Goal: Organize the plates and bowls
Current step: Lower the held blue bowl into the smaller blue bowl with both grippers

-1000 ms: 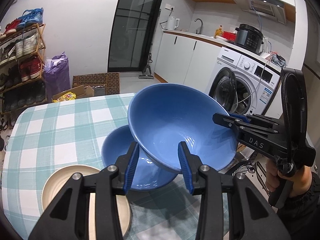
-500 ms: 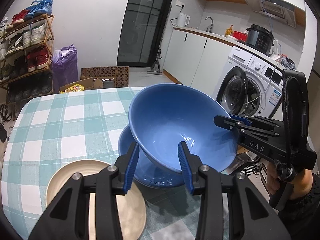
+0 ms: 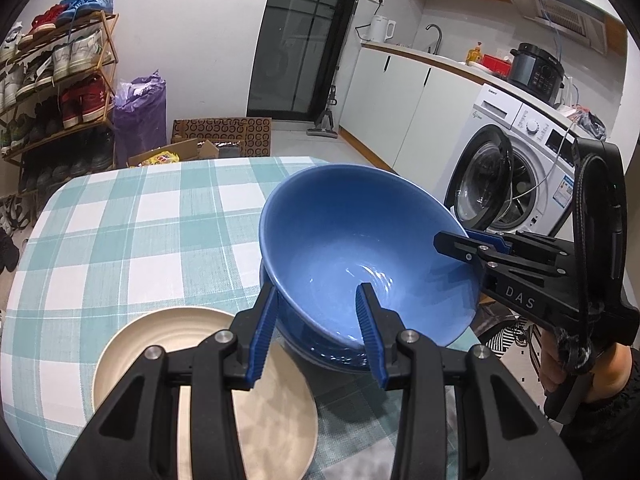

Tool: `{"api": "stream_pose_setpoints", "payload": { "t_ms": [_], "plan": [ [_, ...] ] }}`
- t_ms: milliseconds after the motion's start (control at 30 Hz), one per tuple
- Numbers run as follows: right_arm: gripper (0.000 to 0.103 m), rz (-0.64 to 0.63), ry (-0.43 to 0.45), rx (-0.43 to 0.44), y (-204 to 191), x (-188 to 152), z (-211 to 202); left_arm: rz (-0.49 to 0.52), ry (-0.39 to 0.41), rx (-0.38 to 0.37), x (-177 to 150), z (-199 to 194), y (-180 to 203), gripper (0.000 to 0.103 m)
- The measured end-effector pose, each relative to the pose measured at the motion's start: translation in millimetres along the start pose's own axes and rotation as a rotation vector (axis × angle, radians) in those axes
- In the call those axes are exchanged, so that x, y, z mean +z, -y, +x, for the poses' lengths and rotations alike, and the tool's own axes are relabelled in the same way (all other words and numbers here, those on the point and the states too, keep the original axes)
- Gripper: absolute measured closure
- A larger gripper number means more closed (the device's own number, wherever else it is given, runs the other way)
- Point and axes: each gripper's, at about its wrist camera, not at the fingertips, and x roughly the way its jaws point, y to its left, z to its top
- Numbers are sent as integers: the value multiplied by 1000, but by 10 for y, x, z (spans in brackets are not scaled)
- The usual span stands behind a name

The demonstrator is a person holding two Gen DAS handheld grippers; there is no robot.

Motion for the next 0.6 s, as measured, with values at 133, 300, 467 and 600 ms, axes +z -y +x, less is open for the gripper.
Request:
{"api": "stream_pose_setpoints", "payload": {
  "t_ms": [133, 300, 467, 600],
  "plan": [
    [84, -4, -12, -2, 2, -10, 78, -2, -12, 5, -14, 67, -24, 64],
    [84, -10, -29, -8, -8, -60, 171, -1, -21, 16, -28, 130, -49, 64],
    [84, -7, -38, -2, -25, -64, 231, -2, -32, 19, -39, 191, -77, 64],
    [83, -16, -43, -6, -31, -81, 253, -3, -40, 16, -43, 228, -102, 64]
  ]
}}
